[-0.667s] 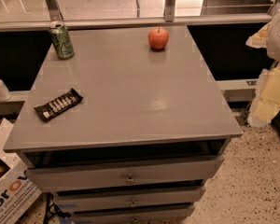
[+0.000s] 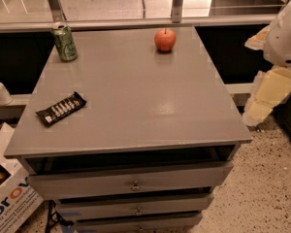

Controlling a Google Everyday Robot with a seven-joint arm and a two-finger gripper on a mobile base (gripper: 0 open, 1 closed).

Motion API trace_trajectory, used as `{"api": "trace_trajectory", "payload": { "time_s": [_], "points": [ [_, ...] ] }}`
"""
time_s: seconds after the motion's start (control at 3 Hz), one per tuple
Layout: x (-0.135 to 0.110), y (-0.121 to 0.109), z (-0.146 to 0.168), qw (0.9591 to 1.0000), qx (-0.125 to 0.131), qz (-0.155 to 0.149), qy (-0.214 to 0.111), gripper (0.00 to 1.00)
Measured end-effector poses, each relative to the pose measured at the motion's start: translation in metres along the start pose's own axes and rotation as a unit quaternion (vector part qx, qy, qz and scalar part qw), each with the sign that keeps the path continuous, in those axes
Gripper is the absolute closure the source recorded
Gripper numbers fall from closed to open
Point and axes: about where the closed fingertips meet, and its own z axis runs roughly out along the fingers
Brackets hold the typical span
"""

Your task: Move apple near rxbar chocolate

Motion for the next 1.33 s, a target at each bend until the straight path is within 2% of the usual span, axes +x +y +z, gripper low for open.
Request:
{"api": "trace_trajectory", "payload": {
  "time_s": [0.33, 0.67, 1.0, 1.33],
  "points": [
    [-0.013, -0.03, 0.038, 0.9992, 0.005, 0.013, -0.038, 0.0],
    [-0.033, -0.068, 0.077, 0.9957, 0.016, 0.031, -0.085, 0.0],
    [-0.056, -0.107, 0.111, 0.9888, 0.037, 0.052, -0.135, 0.0],
    [-0.056, -0.107, 0.111, 0.9888, 0.037, 0.052, -0.135, 0.0]
  ]
}}
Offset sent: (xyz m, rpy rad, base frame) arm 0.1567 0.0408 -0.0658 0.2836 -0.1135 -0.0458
